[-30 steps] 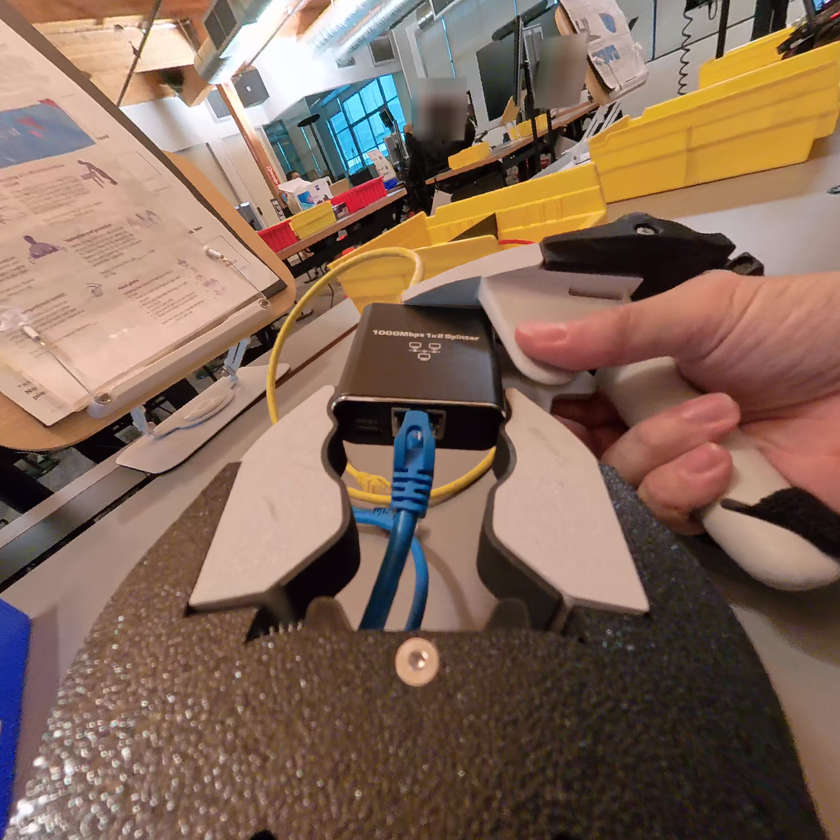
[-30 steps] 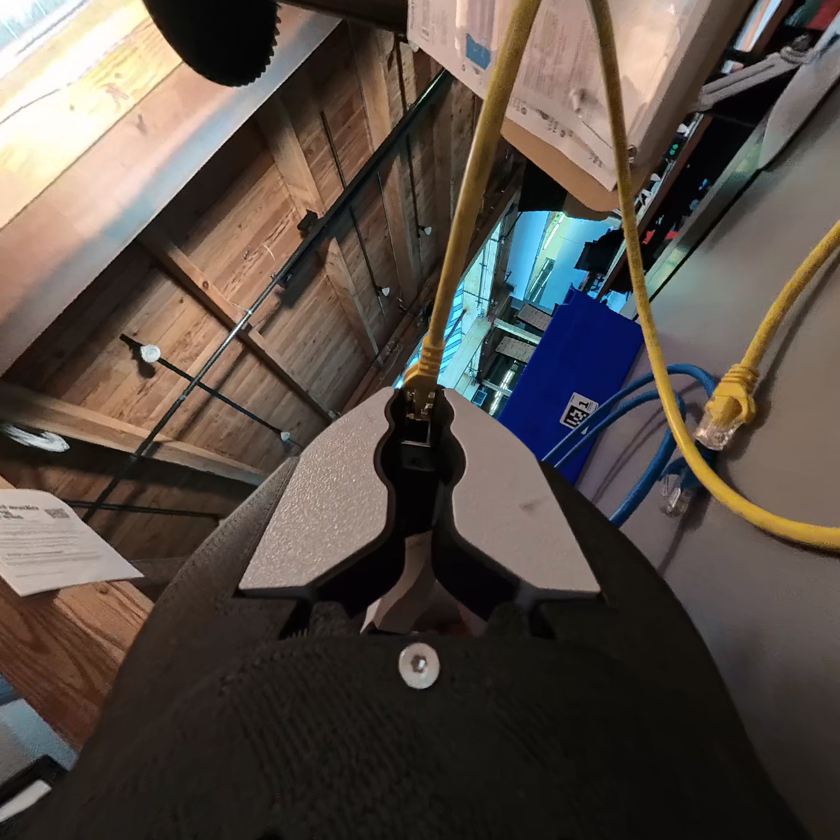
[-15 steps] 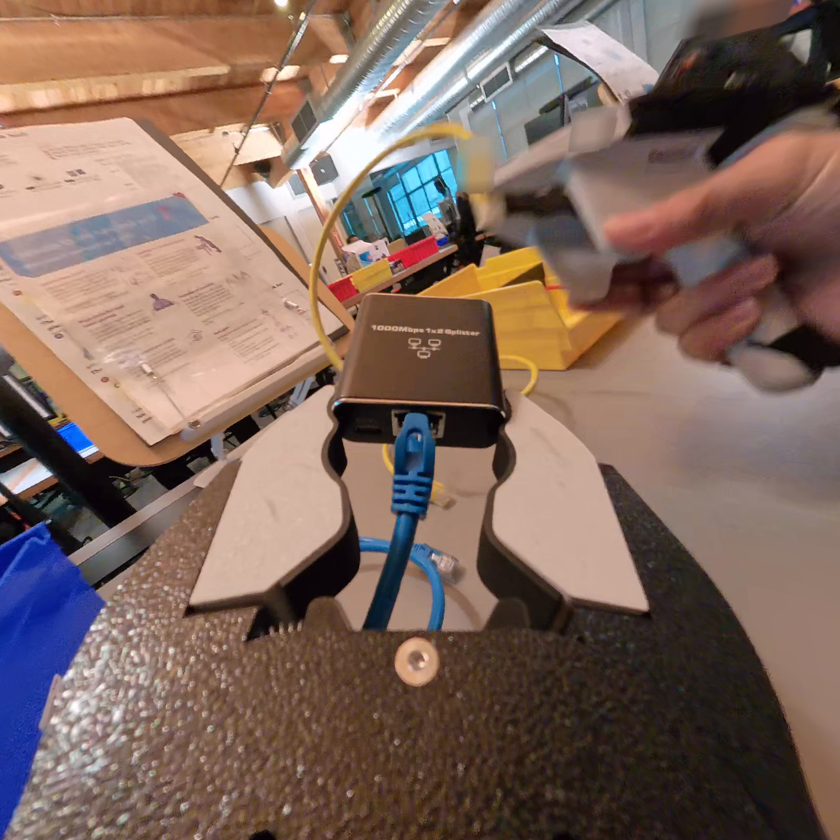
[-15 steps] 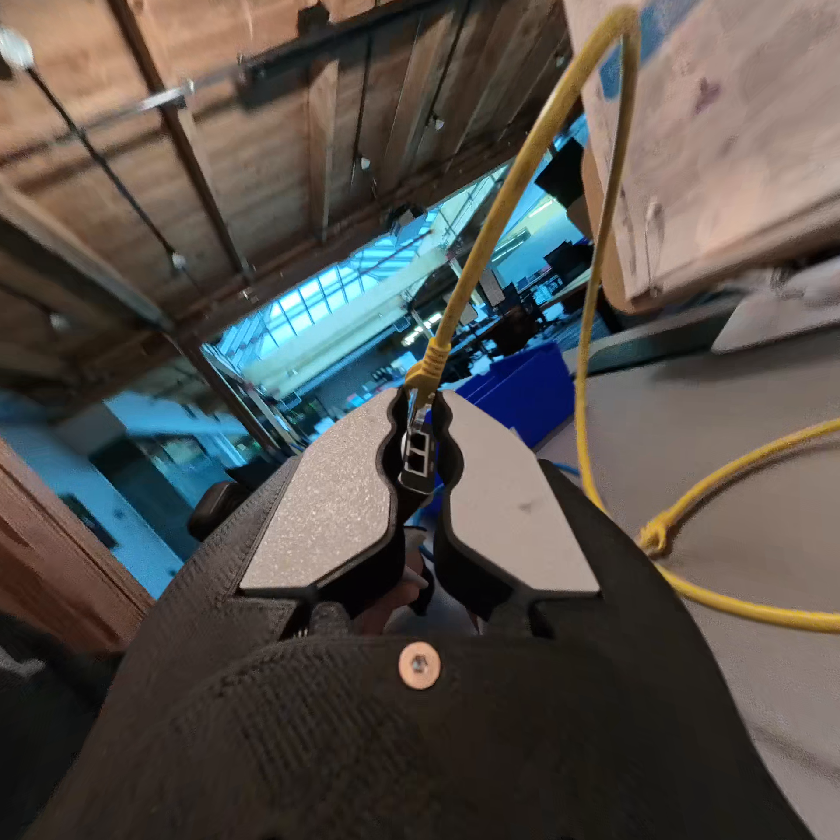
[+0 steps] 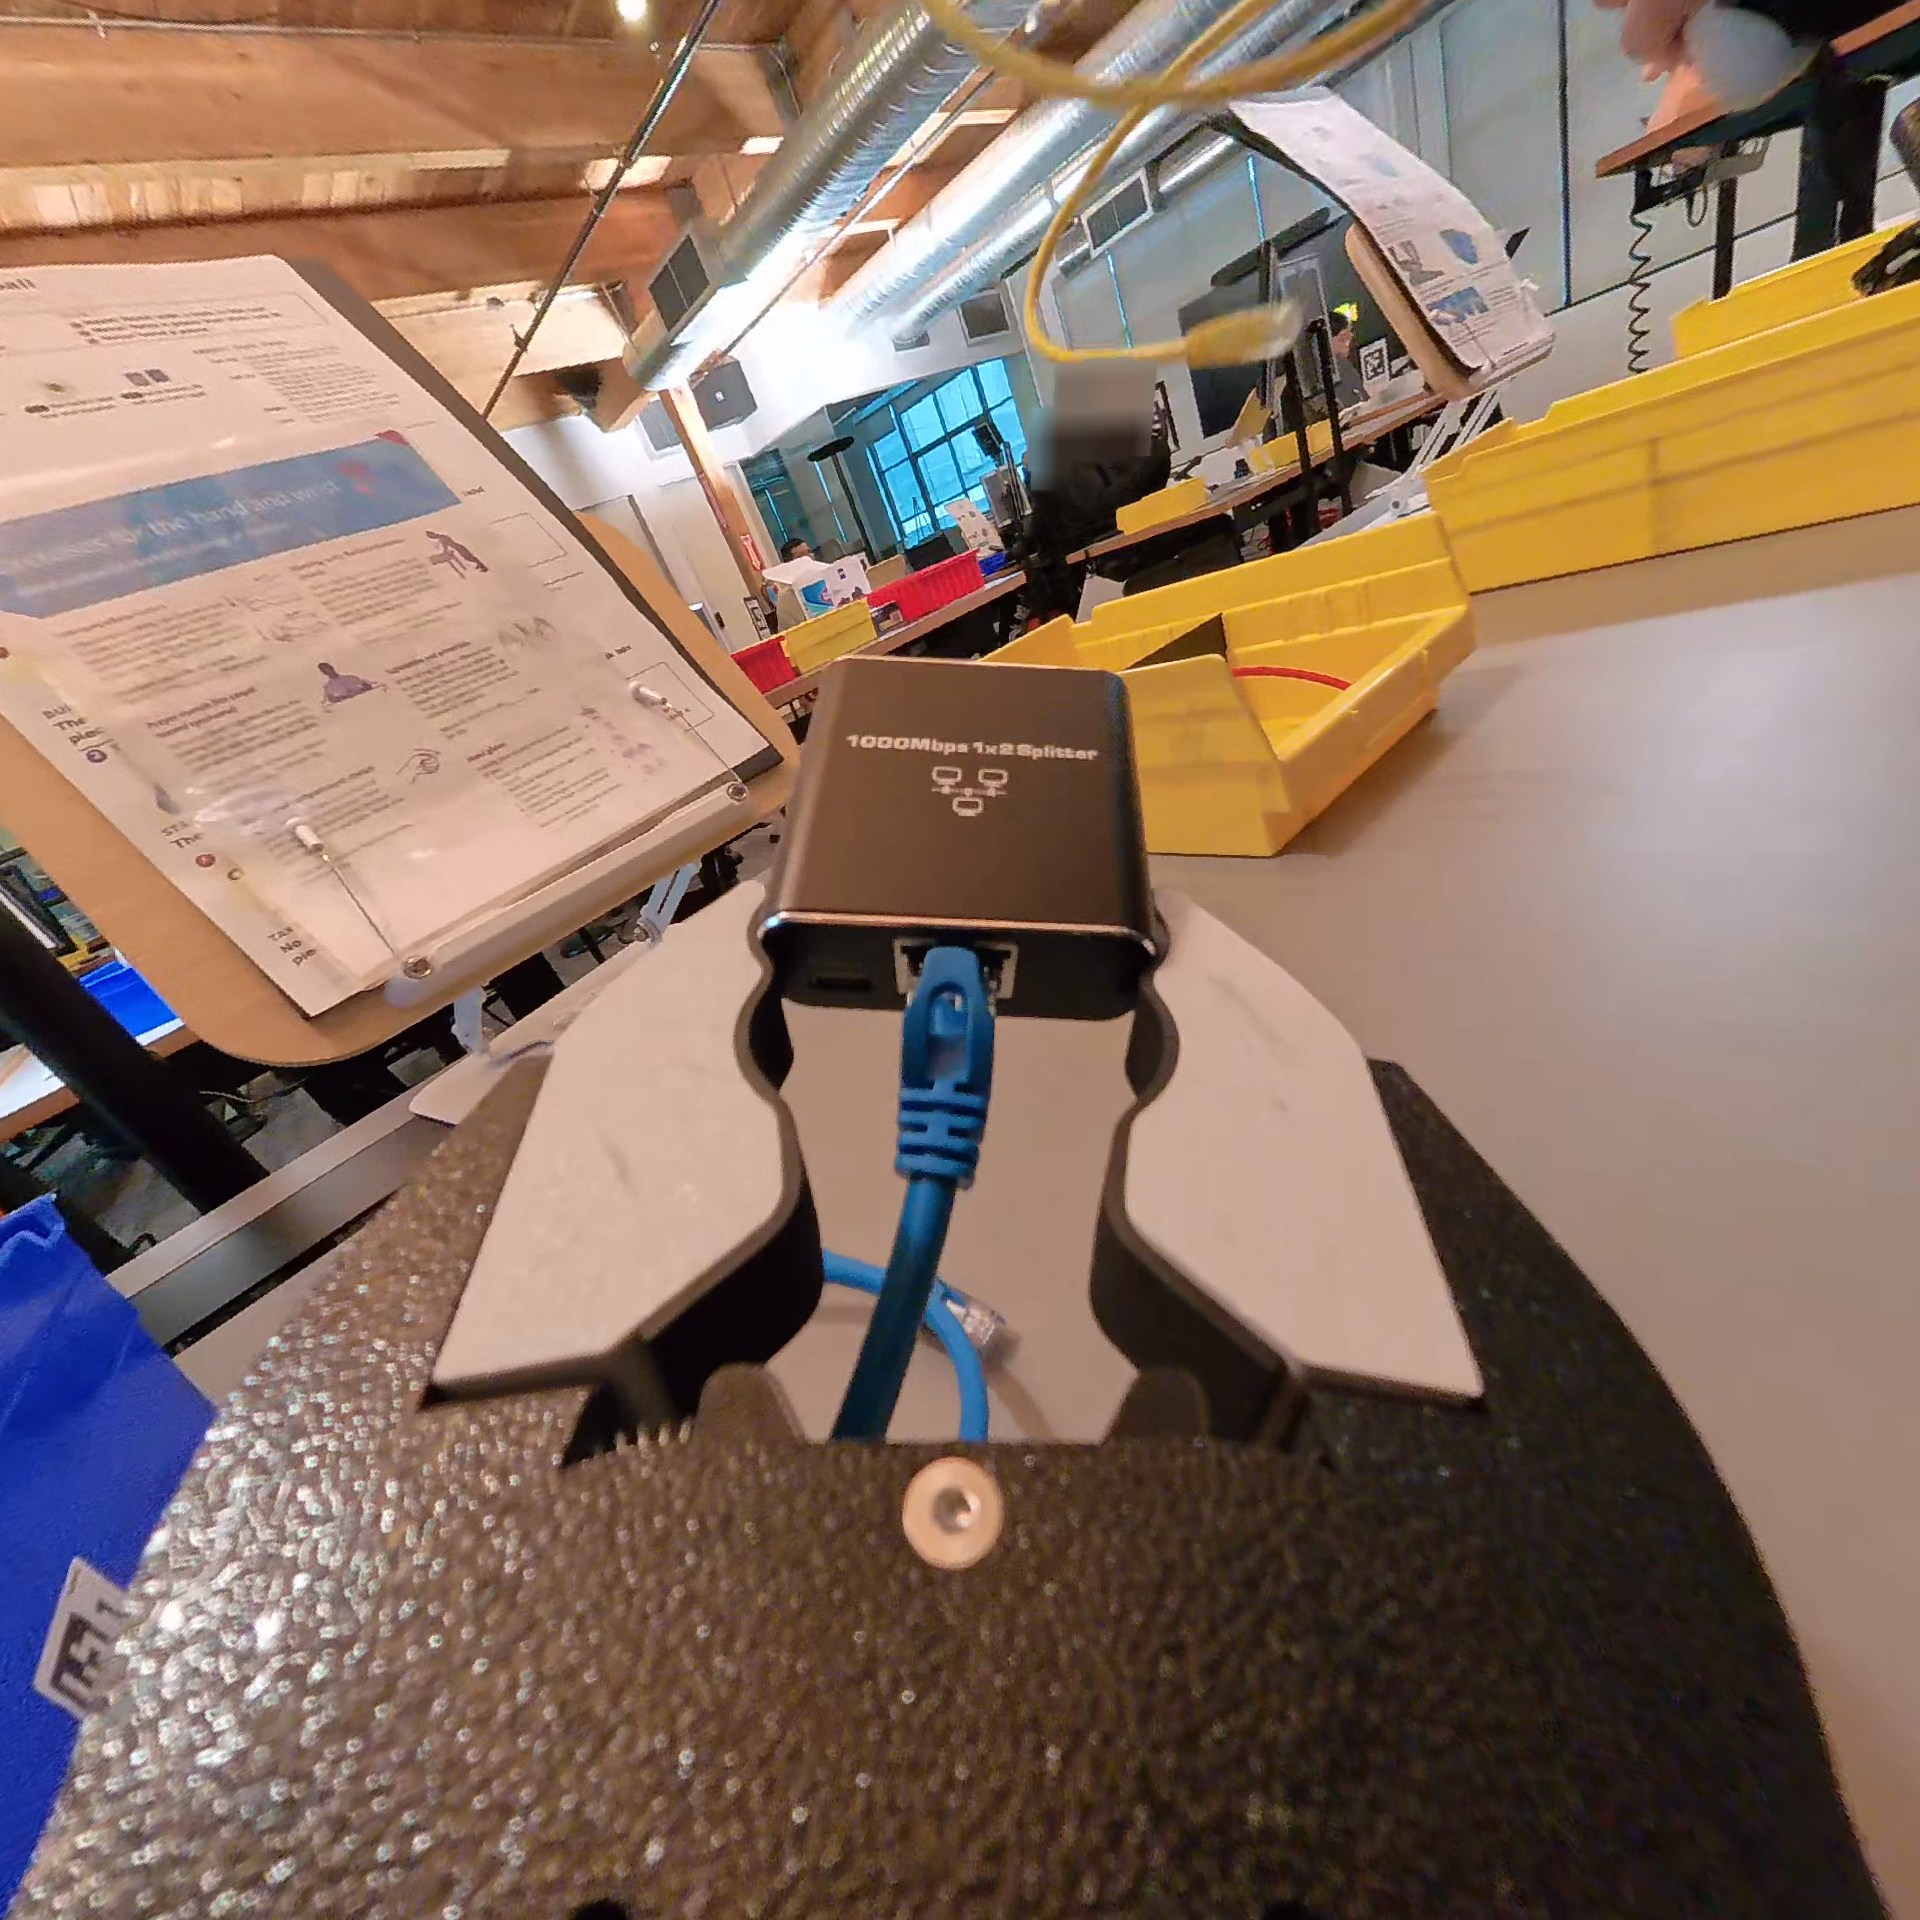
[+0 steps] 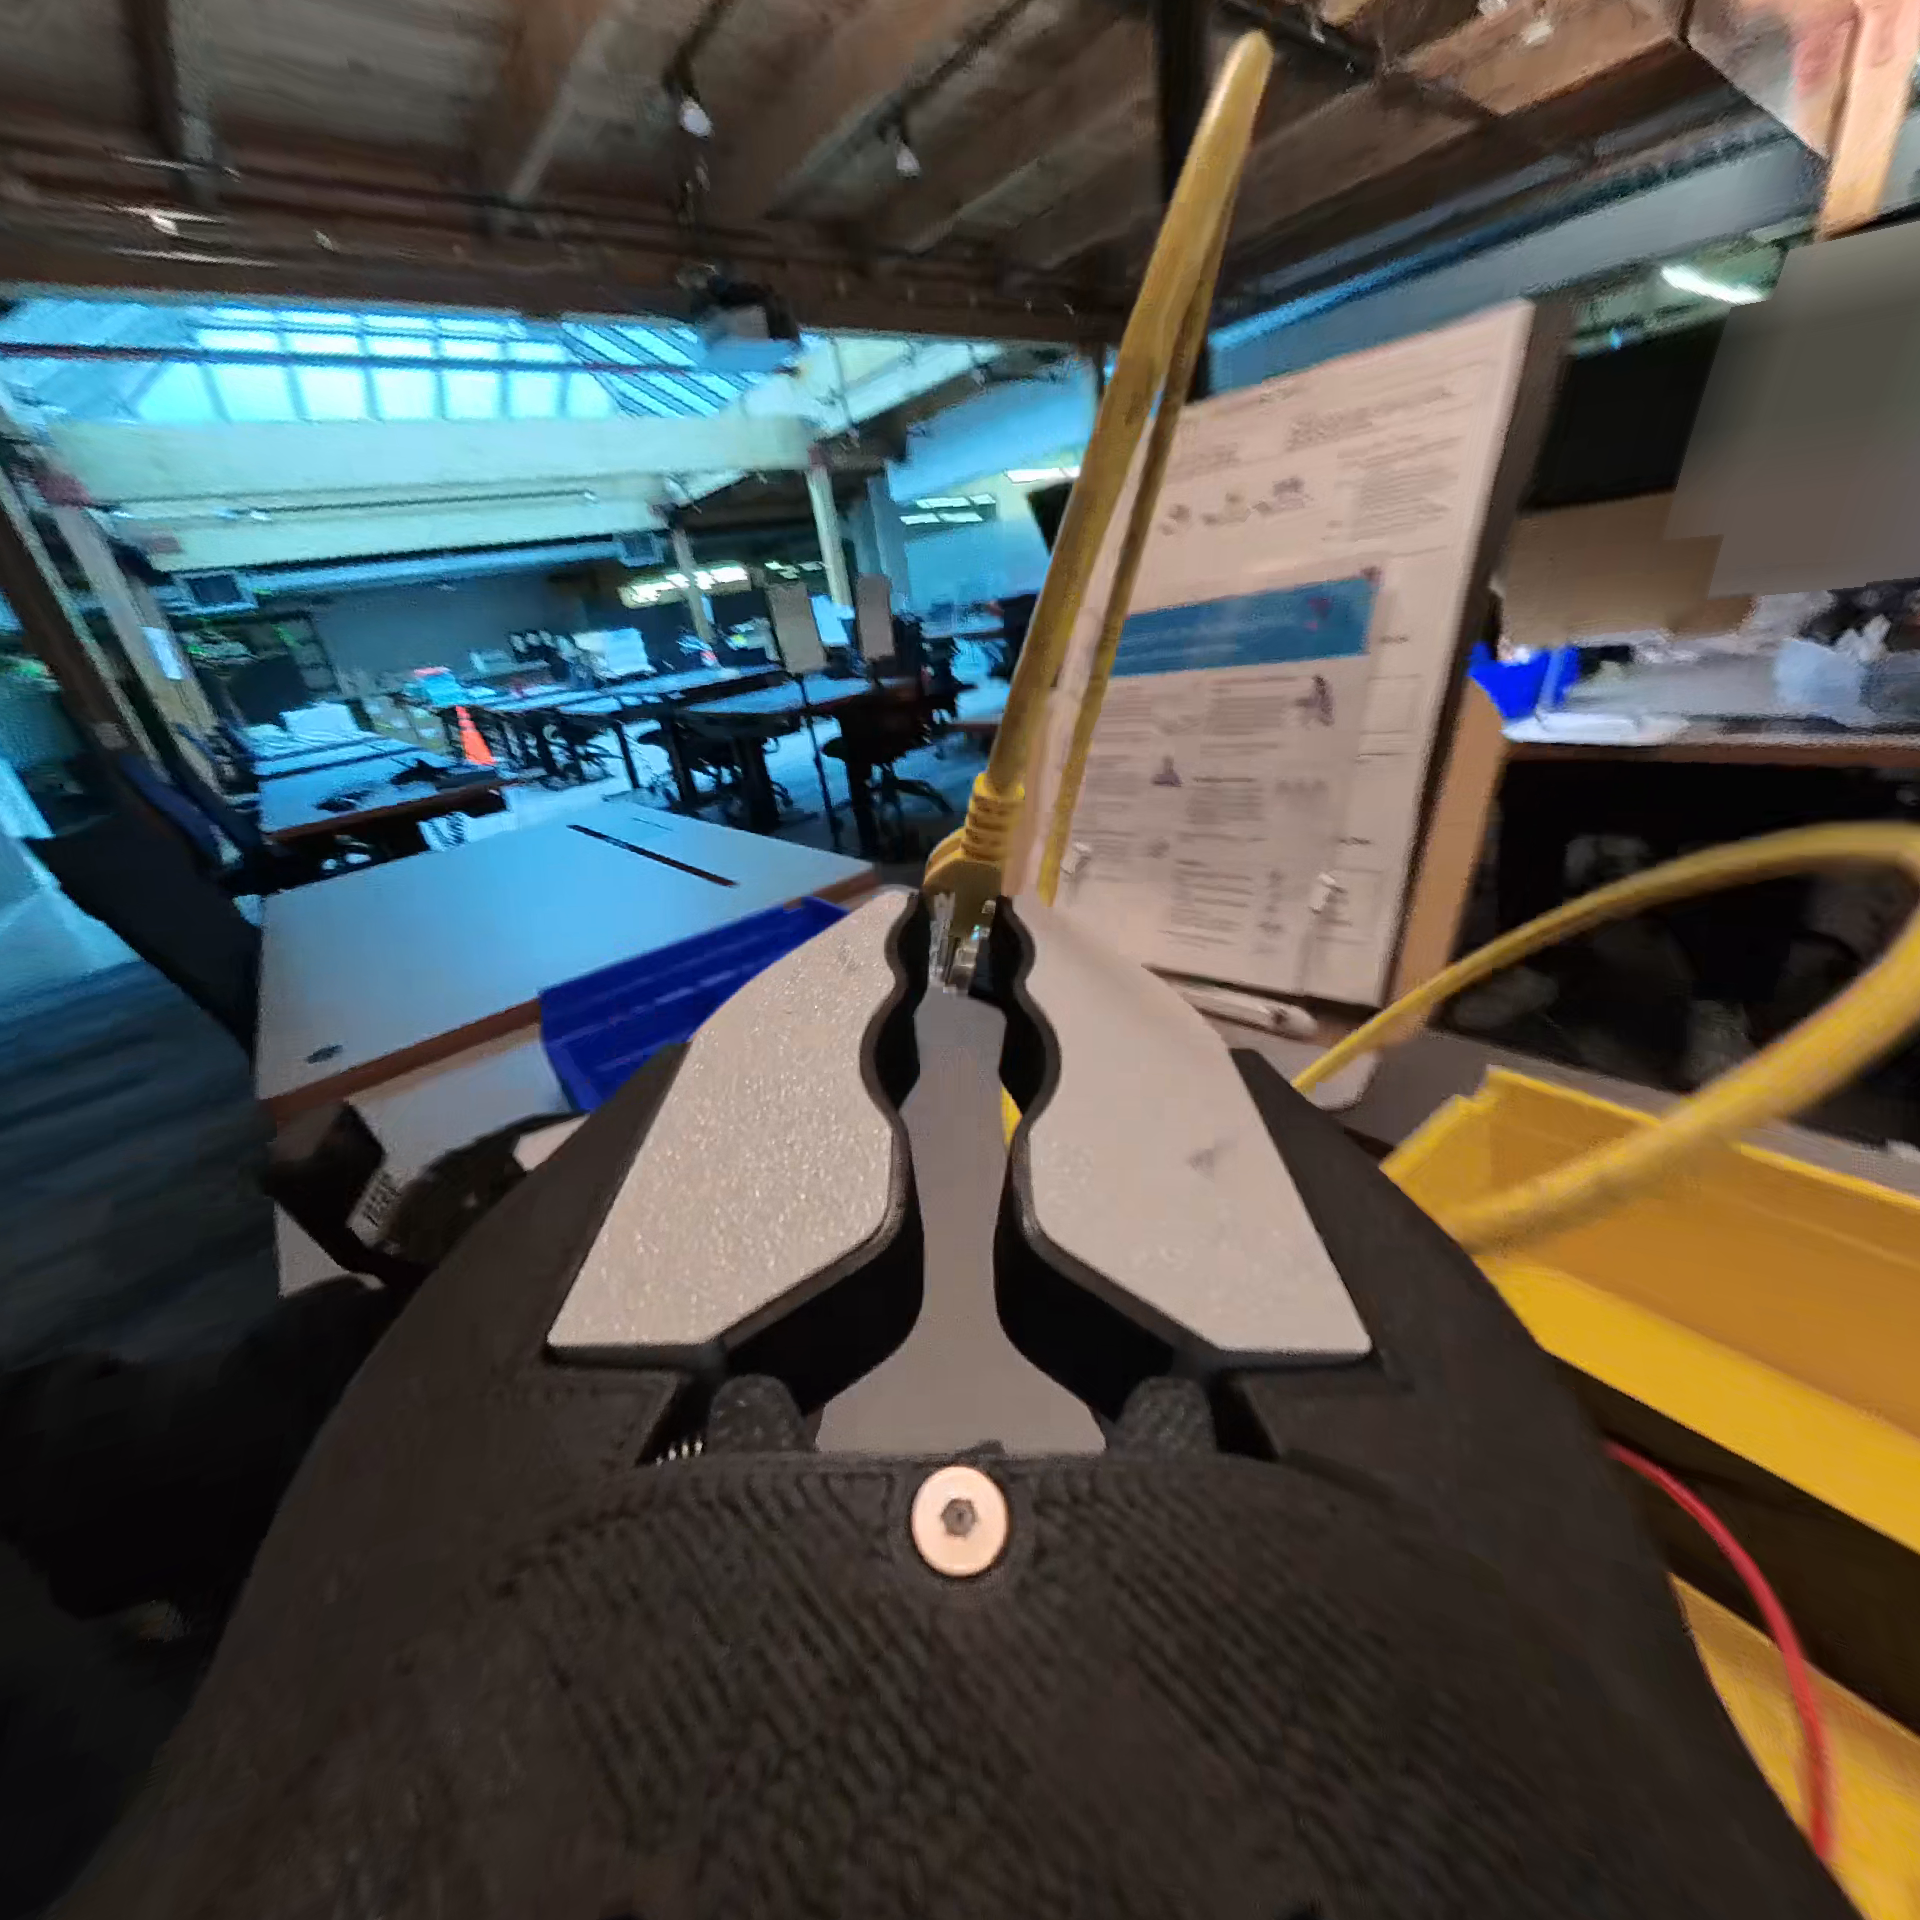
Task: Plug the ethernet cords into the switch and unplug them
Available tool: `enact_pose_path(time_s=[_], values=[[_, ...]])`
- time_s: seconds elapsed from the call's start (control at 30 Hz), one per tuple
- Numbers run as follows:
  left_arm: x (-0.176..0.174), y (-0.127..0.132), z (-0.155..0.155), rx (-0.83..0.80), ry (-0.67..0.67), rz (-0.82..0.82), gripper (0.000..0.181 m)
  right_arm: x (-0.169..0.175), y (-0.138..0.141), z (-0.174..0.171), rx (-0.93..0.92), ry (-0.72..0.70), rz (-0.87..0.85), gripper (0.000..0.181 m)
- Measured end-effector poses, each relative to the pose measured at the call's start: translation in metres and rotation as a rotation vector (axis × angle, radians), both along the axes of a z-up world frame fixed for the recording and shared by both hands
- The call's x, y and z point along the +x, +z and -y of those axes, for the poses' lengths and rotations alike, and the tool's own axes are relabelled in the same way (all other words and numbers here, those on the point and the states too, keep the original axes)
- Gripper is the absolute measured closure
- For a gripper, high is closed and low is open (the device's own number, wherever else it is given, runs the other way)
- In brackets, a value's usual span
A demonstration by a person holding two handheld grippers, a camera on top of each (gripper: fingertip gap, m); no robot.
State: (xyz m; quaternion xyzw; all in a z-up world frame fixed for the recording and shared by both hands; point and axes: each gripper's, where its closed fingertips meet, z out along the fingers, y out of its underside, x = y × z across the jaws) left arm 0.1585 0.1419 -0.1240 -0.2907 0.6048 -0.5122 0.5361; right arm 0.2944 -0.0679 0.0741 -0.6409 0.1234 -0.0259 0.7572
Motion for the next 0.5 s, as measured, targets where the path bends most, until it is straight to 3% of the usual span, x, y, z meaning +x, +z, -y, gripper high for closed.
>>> enact_pose_path(time_s=[0.07, 0.2, 0.37, 0.5], values=[[0.000, -0.001, 0.001, 0.000, -0.006, -0.005, 0.119, 0.022, -0.025, 0.008, -0.055, 0.047, -0.070, 0.169], [0.000, -0.002, 0.003, 0.003, -0.013, -0.011, 0.119, 0.072, -0.097, 0.019, -0.161, 0.012, -0.228, 0.169], [0.001, -0.003, 0.002, -0.011, -0.017, -0.016, 0.119, 0.098, -0.180, 0.024, -0.374, -0.046, -0.401, 0.169], [0.000, -0.002, 0.001, -0.013, -0.018, -0.015, 0.119, 0.070, -0.179, 0.010, -0.329, 0.115, -0.373, 0.169]])
